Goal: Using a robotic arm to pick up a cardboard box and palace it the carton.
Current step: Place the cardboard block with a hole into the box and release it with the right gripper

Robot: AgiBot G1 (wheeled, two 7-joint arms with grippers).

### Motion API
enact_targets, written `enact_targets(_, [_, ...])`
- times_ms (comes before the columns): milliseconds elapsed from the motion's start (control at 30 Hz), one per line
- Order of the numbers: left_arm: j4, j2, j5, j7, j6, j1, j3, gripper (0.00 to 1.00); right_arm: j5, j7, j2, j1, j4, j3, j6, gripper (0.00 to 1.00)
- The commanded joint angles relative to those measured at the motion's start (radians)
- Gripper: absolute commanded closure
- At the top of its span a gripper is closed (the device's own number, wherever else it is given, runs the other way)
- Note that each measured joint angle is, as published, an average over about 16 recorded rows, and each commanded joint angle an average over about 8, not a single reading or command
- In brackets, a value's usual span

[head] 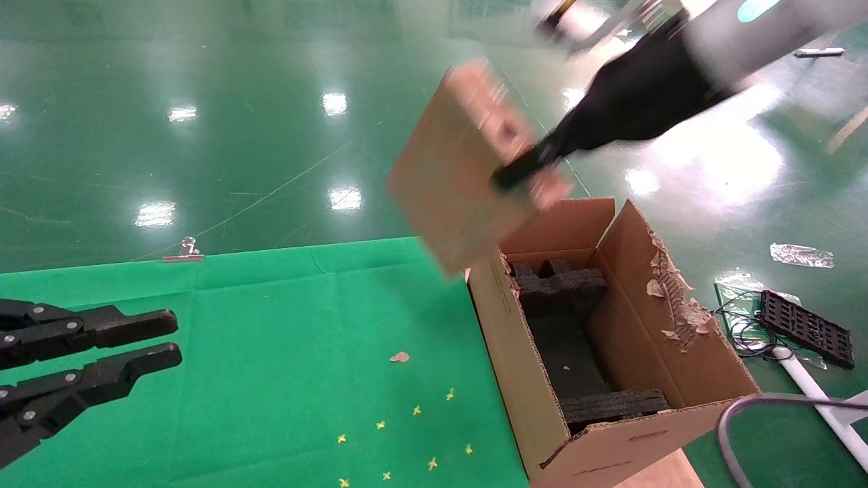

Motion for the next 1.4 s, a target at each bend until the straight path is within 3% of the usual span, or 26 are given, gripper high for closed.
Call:
enact_targets(33, [0.000,0.000,0.000,0.000,0.000,0.000,0.000,1.00,-0.011,-0.031,0.024,0.044,-0.038,0.013,0.006,1.00])
enact_targets(300, [0.000,0.000,0.000,0.000,0.000,0.000,0.001,1.00,-0.115,-0.077,0.075,0.072,-0.203,-0.035,-0.013,1.00])
enact_targets(333, [0.000,0.000,0.000,0.000,0.000,0.000,0.001,0.96,-0.123,-0.080,0.080,0.066,-0.220,-0.042,-0.015,1.00])
enact_targets(567, [0.000,0.000,-0.001,0.001,0.000,0.000,0.001,0.11,-0.158,-0.089,0.098,-0.012,-0.326,-0.080,-0.027,1.00])
enact_targets(600, [0.000,0.000,-0.001,0.001,-0.001,0.000,0.001,0.02,-0.158,-0.090,0.098,-0.028,-0.340,-0.084,-0.028,1.00])
enact_targets(633, [0.000,-0.001,-0.001,0.001,-0.001,0.000,0.001,0.00,-0.157,-0.091,0.098,-0.045,-0.354,-0.086,-0.028,1.00])
enact_targets(900, [0.000,-0.001,-0.001,0.001,-0.001,0.000,0.002,0.00,-0.157,-0.105,0.071,-0.178,-0.463,-0.105,0.004,1.00])
enact_targets(1400, [0.000,-0.001,-0.002,0.001,-0.001,-0.001,0.003,0.00,-0.127,-0.114,-0.004,-0.402,-0.610,-0.095,0.150,1.00])
